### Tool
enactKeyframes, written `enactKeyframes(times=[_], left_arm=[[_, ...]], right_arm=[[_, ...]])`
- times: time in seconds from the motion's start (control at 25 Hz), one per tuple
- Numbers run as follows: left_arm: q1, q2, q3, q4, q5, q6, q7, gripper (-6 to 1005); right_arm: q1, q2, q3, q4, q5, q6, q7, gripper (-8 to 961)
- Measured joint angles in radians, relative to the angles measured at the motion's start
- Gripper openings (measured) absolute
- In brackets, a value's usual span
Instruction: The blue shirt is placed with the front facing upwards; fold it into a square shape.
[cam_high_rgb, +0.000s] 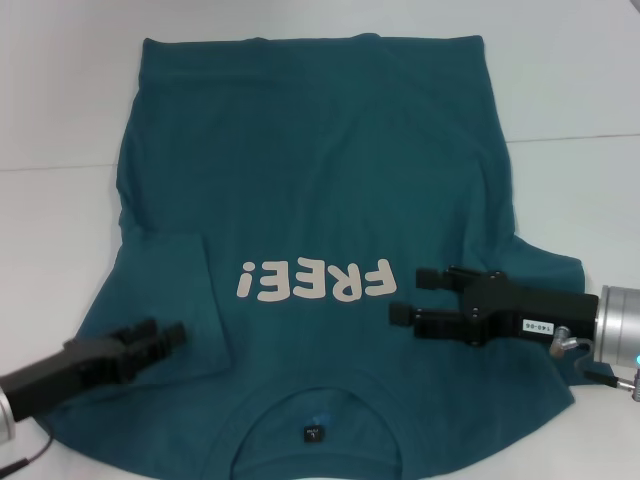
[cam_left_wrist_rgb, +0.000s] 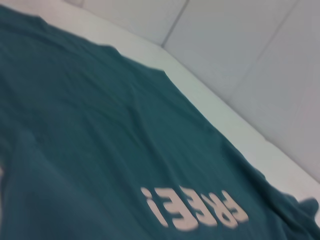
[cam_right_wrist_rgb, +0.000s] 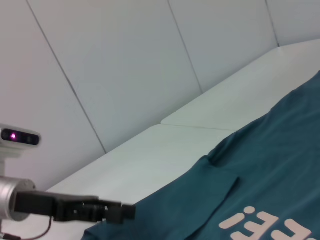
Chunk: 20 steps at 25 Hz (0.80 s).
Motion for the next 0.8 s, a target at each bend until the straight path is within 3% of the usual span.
enactKeyframes(times=[0.12,0.24,0.44,0.8], left_arm=[[-0.003,0.002,-0.019,0.002,-0.033,0.015,0.006,371],[-0.008,0.003,-0.020,0.006,-0.062,0.047,0.008,619],[-0.015,0.006,-0.017,0.019,-0.070,0.094,0.008,838],[-0.019,0.009,-0.006,0.042,-0.007,0.214,0.173,878]], right_arm=[[-0.011,-0.003,0.012,-0.009,0.001,0.001,0.010,913],[-0.026,-0.014,0.017,-0.024,0.001,-0.001,0.056,912],[-0.083,-0.041,0.008,-0.090,-0.009,0.003,0.187,912],[-0.165,-0.118,0.012,-0.169,-0.062,0.002,0.476,911]])
